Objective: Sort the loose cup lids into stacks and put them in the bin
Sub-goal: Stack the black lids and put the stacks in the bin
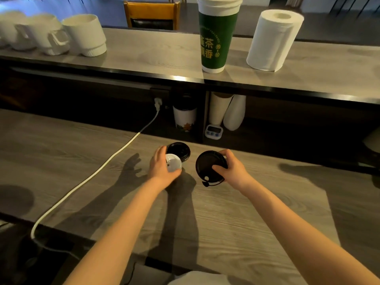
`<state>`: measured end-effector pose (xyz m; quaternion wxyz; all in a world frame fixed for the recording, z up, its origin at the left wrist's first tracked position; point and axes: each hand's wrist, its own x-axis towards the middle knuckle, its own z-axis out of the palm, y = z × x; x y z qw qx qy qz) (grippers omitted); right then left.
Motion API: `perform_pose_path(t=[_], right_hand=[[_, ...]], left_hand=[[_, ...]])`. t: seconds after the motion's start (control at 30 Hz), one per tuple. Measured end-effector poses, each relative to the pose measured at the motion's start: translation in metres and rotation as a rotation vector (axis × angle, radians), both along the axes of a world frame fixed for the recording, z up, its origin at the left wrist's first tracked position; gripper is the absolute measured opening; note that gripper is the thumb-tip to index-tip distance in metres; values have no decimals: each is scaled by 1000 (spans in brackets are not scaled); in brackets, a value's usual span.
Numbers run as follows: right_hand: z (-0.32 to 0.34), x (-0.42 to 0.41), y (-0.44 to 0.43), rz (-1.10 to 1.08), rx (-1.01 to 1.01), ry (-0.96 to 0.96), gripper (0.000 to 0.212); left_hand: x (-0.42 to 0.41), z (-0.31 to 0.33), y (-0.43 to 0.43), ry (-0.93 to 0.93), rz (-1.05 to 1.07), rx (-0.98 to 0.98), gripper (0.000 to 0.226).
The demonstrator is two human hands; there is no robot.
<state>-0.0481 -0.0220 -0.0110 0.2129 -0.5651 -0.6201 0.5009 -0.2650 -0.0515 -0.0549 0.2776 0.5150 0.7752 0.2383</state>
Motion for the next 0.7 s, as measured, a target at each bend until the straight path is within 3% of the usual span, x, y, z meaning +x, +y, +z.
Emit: perform_pose_path(t=[0.13,0.23,0.4,0.7], right_hand=[[-3,5,4,-26,3,28,31],[-5,9,6,-39,7,35,31],[-8,13,5,-79,-21,53,29],[-2,18,-11,-128,-73,97,35]], left_hand=[[-26,-25,25,80,-25,-239,101],[-26,-34,34,-4,-35,-307,103],[-15,-35,29,219,-45,-335,93],[3,-26,-6,35,-2,-270,73]])
